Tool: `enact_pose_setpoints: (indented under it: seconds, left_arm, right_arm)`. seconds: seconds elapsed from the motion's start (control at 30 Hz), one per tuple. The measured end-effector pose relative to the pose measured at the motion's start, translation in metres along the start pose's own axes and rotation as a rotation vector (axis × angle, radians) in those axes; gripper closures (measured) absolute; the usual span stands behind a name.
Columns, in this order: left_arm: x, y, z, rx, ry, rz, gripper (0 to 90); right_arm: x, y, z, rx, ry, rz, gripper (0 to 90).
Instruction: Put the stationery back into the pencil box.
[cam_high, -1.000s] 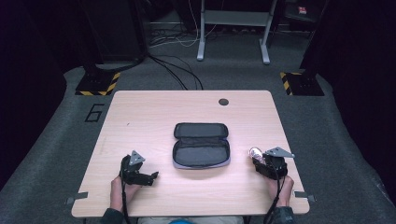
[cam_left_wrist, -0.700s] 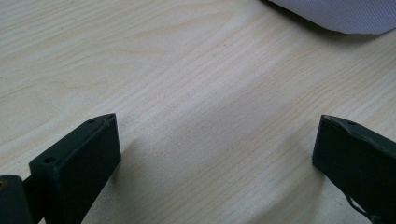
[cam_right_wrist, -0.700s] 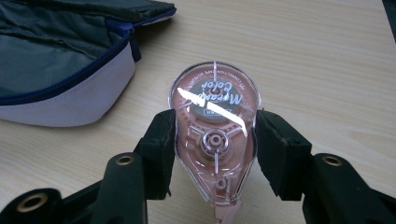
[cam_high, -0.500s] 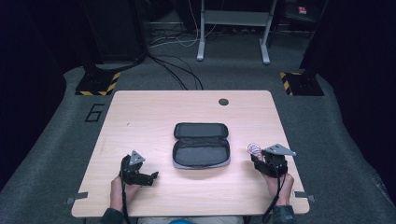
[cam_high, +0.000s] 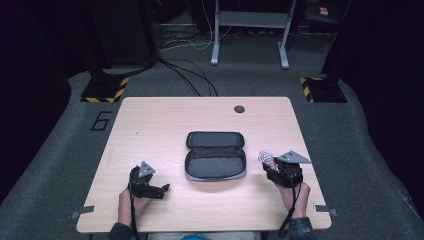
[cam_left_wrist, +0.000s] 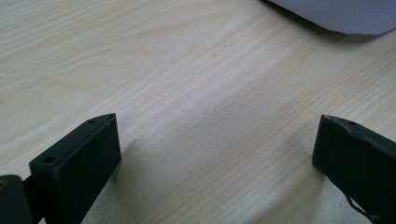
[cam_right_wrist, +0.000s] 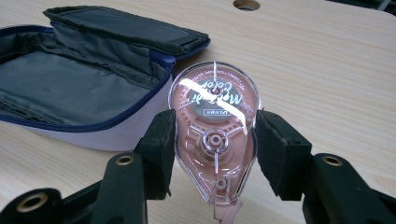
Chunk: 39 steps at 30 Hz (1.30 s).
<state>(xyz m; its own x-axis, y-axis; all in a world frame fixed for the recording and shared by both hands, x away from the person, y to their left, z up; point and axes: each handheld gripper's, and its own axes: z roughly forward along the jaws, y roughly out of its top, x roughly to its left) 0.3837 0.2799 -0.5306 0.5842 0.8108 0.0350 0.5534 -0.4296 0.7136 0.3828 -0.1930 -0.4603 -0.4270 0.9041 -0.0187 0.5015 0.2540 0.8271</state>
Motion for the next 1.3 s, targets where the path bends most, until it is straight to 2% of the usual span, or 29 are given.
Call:
enact_pose_setpoints:
  seconds: [0.83,1.0,1.3]
  left_arm:
    - [0.0,0.0,0.0,-0.001,-0.001,-0.002,1.2]
    - [0.0,0.0,0.0,-0.001,0.0,0.0,1.2]
    - [0.0,0.0,0.0,-0.002,-0.004,-0.004,1.2]
  right_arm:
    - [0.04,0.034,0.013,-0.019,0.09,-0.086,49.8]
    - [0.05,0.041,0.019,-0.016,0.118,-0.117,49.8]
    - [0.064,0.048,0.032,-0.01,0.157,-0.13,49.8]
